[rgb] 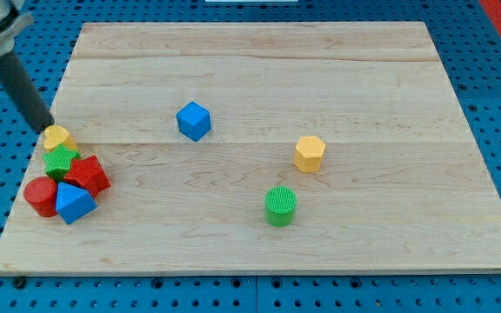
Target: Point your arm at the blue cube
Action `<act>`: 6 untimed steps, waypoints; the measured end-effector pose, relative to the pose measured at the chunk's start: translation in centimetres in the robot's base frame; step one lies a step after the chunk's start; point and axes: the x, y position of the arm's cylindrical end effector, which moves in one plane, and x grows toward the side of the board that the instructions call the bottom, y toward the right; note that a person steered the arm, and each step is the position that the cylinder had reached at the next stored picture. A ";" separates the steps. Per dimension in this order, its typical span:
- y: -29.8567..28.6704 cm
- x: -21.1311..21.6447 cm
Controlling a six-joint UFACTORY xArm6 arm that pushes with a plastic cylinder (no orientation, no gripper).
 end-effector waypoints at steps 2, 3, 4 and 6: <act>4.8 9.2; 4.7 4.1; 6.3 -1.1; 20.5 -2.9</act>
